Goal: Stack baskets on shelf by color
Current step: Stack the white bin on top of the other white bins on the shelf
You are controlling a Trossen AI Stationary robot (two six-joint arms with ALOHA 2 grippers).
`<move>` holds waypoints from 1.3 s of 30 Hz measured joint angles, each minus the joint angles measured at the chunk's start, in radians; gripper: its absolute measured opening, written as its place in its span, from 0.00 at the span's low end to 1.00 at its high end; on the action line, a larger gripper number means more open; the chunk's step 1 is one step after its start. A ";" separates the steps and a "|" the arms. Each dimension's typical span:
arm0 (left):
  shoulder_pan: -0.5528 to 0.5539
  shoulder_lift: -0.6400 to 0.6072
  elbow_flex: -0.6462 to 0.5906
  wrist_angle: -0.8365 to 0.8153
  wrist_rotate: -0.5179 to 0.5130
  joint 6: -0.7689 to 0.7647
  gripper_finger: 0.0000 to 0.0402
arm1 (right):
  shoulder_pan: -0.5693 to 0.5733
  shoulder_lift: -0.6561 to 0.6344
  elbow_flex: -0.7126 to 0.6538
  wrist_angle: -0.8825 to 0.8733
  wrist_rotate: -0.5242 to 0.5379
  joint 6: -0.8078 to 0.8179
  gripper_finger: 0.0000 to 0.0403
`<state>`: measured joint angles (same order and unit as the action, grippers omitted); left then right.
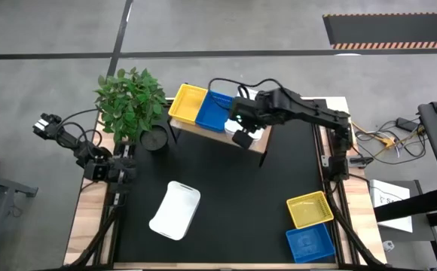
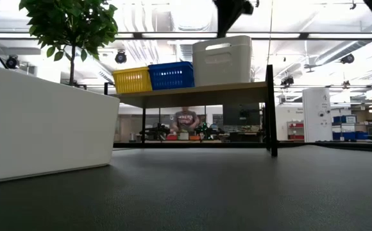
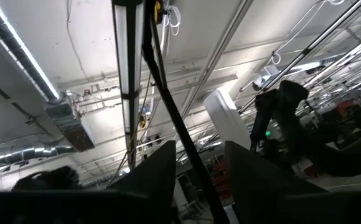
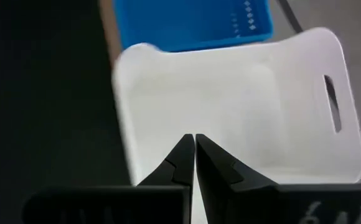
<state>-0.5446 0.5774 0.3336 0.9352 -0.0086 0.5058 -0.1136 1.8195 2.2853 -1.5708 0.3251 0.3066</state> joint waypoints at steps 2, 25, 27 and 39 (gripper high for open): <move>0.001 0.012 0.004 0.000 -0.034 0.004 0.30 | 0.036 -0.024 -0.007 0.002 0.003 -0.015 0.02; 0.001 0.467 0.279 -0.039 -0.299 0.028 0.30 | 0.566 -0.454 -0.794 0.703 0.068 -0.070 0.02; 0.001 0.496 0.297 -0.045 -0.337 0.028 0.30 | 0.599 -0.484 -0.874 0.804 0.068 -0.120 0.02; 0.001 0.693 0.328 -0.090 -0.349 -0.198 0.30 | 0.719 -0.641 -1.272 1.226 0.061 -0.350 0.02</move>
<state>-0.5434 1.2708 0.6619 0.8449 -0.3575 0.3082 0.6055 1.1788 1.0135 -0.3449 0.3856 -0.0435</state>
